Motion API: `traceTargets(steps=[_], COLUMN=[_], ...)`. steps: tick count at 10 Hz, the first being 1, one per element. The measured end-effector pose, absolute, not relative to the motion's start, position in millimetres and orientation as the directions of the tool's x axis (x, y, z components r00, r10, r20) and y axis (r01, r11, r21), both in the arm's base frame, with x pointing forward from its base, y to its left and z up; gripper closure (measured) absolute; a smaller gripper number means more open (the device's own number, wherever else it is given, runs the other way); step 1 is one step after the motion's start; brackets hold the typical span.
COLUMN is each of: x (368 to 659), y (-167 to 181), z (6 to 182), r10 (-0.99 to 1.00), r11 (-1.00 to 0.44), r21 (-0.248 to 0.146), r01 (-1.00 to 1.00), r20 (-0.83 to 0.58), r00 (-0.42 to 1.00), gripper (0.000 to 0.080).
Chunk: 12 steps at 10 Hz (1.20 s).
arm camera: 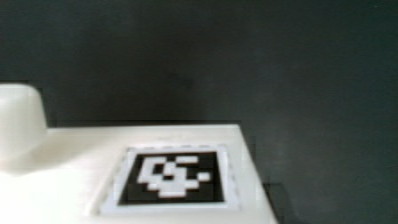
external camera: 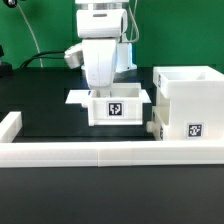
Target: Assemble drawer
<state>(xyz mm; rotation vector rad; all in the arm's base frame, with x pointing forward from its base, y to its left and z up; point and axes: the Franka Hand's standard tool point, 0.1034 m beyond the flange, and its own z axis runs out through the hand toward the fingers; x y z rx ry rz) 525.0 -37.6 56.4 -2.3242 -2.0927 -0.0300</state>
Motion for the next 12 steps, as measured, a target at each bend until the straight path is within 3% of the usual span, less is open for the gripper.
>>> traceTargets(steps=[4,12], x=[533,535], y=[-27,-16], z=[60.3,60.7], r10=[0.999,1.0], r11=[0.038,0.016], r21=[0.019,0.023], r01=[0.999,1.0], r20=[-0.003,-0.003], r00=[-0.038,-0.016], gripper=[0.0757,0.0757])
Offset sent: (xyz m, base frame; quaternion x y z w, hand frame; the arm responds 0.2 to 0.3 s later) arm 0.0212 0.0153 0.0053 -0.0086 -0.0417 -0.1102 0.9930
